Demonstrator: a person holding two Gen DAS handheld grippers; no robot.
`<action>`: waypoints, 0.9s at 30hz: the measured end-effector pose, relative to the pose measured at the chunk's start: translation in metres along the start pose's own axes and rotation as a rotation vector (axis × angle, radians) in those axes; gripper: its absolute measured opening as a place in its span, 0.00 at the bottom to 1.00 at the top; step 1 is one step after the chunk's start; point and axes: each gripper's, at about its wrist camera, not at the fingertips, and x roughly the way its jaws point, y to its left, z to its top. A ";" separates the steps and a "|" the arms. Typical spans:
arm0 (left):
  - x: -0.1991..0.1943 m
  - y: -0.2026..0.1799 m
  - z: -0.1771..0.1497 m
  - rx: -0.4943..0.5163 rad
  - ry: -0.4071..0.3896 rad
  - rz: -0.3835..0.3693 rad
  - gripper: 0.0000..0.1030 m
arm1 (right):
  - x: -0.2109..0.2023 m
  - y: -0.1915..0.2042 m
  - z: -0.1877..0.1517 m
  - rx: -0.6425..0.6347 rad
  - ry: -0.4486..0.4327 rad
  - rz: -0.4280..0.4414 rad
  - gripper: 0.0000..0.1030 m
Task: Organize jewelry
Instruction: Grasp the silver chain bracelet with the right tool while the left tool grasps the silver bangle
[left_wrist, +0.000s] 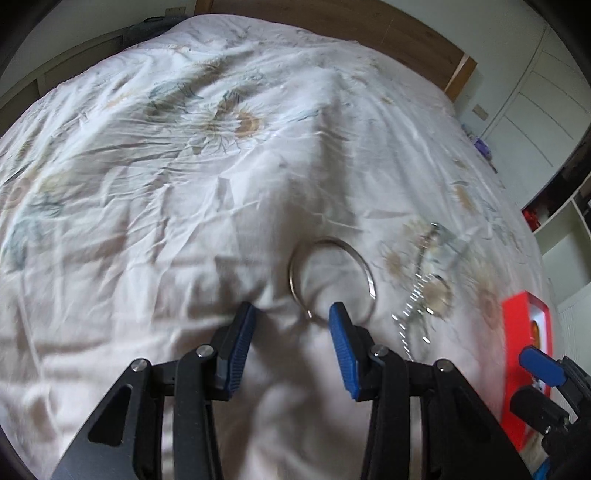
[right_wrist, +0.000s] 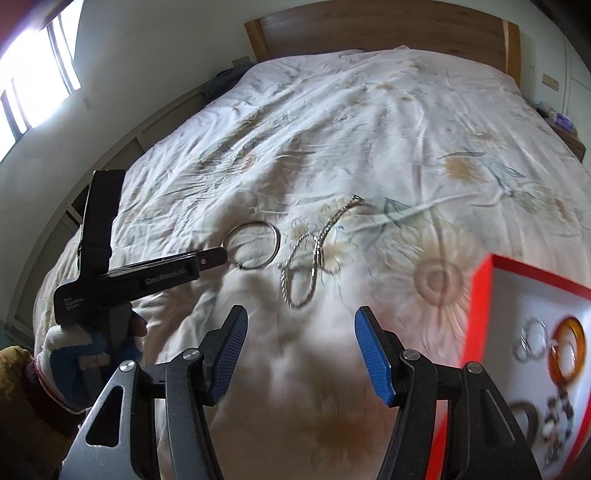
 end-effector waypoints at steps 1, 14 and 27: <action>0.005 0.000 0.003 0.002 0.001 0.003 0.39 | 0.008 0.000 0.003 -0.002 0.004 -0.002 0.58; 0.035 0.014 0.007 0.044 -0.007 0.059 0.07 | 0.085 0.000 0.028 0.000 0.026 -0.005 0.57; 0.021 0.018 0.002 0.018 -0.038 0.017 0.05 | 0.095 -0.009 0.019 0.074 0.046 0.030 0.05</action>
